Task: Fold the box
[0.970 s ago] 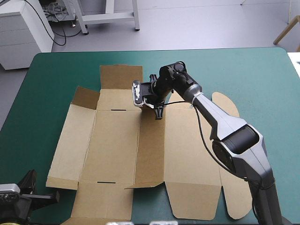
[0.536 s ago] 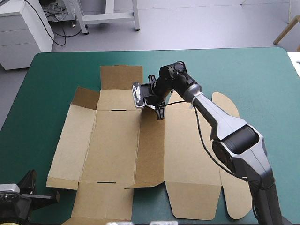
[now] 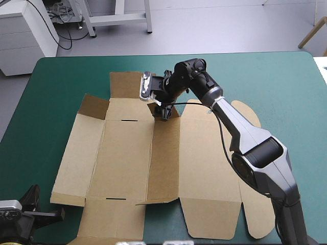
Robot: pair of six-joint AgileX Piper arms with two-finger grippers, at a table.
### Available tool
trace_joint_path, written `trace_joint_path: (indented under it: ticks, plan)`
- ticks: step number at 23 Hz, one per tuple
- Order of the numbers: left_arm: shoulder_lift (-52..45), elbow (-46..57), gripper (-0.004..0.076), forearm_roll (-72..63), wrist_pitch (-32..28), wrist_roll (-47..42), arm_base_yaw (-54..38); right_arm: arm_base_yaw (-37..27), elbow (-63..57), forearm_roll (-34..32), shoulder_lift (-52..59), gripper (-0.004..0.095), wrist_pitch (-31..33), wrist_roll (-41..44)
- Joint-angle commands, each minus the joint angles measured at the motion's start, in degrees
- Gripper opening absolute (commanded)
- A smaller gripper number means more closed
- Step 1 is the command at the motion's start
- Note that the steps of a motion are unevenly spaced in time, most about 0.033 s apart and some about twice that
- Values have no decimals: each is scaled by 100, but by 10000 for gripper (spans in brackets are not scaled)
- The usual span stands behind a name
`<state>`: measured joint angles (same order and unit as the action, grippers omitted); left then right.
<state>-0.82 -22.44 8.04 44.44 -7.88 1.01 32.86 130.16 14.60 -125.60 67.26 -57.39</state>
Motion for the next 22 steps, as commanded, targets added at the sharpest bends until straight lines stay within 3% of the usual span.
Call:
trace_joint_path:
  ticks: [1, 3, 4, 6, 8, 9, 11, 14, 16, 18, 22]
  plan:
    - [-96, -117, -10, 16, -441, -49, 1, 3, 649, 34, 568, 759, 163, 926]
    - [-96, -117, -10, 16, -441, -49, 1, 3, 866, -383, 663, 640, 163, 1818]
    - [-96, -117, -10, 16, -441, -49, 1, 3, 885, -729, 713, 462, 163, 2478]
    - [-96, -117, -10, 16, -441, -49, 1, 3, 885, -916, 733, 294, 163, 2975]
    - [-96, -117, -8, 16, -441, -49, 1, 3, 885, -1181, 733, -8, 163, 3852]
    - [-96, -117, 1, 16, -441, -49, 1, 3, 885, -1278, 733, -5, 163, 4159]
    - [-96, -117, 102, 16, -441, -49, 1, 3, 885, -1460, 738, -14, 163, 4588]
    - [-96, -117, 487, 16, -441, -80, 1, 3, 859, -2280, 821, -14, 172, 5079]
    - [-96, -117, 669, 43, -430, -120, 1, -7, 743, -2351, 1036, -14, 172, 5232]
    - [-96, -117, 701, 21, -430, -120, 1, -7, 555, -2351, 1260, -14, 172, 5290]
    - [-96, -117, 692, -185, -430, -121, 1, -41, -181, -2609, 1798, -14, 172, 5473]
